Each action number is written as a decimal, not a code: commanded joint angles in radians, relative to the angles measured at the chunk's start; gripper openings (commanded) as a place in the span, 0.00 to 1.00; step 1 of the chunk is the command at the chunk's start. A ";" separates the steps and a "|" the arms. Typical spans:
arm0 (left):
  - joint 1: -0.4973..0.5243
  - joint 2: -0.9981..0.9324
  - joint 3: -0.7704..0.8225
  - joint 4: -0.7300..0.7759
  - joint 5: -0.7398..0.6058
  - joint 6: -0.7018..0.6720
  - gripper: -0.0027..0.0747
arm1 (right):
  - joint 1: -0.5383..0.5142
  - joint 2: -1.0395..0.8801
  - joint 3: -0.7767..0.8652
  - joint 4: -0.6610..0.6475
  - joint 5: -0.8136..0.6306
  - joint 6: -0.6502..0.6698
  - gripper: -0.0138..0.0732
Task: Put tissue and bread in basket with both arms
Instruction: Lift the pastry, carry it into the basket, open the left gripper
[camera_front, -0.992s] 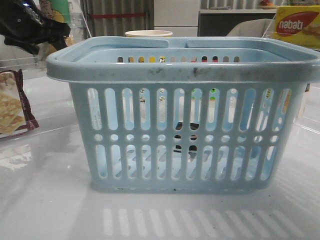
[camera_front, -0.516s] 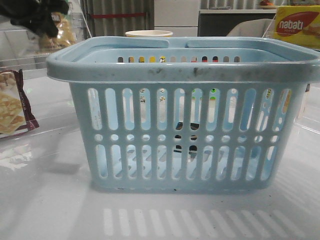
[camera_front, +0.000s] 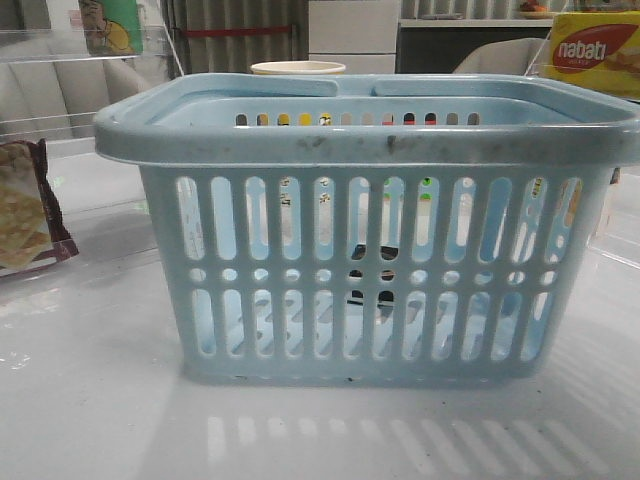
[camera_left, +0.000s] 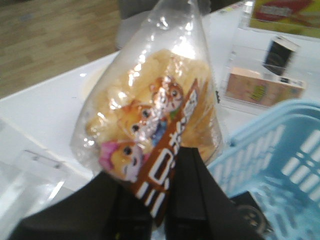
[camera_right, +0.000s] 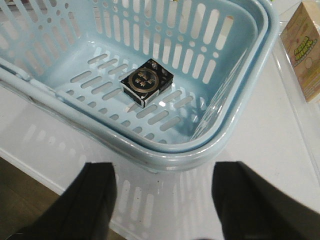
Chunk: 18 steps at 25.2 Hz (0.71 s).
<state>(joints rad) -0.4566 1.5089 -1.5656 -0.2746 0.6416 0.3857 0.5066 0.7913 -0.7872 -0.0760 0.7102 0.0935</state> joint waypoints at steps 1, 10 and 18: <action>-0.094 -0.031 0.041 -0.026 -0.088 0.010 0.15 | -0.003 -0.010 -0.026 -0.013 -0.065 -0.004 0.75; -0.148 0.058 0.086 -0.028 -0.129 -0.020 0.74 | -0.003 -0.010 -0.026 -0.013 -0.065 -0.004 0.75; -0.148 -0.182 0.158 -0.051 -0.021 -0.020 0.76 | -0.003 -0.010 -0.026 -0.013 -0.063 -0.004 0.75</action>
<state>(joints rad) -0.6016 1.4427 -1.4123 -0.2988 0.6688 0.3782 0.5066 0.7913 -0.7872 -0.0760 0.7102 0.0935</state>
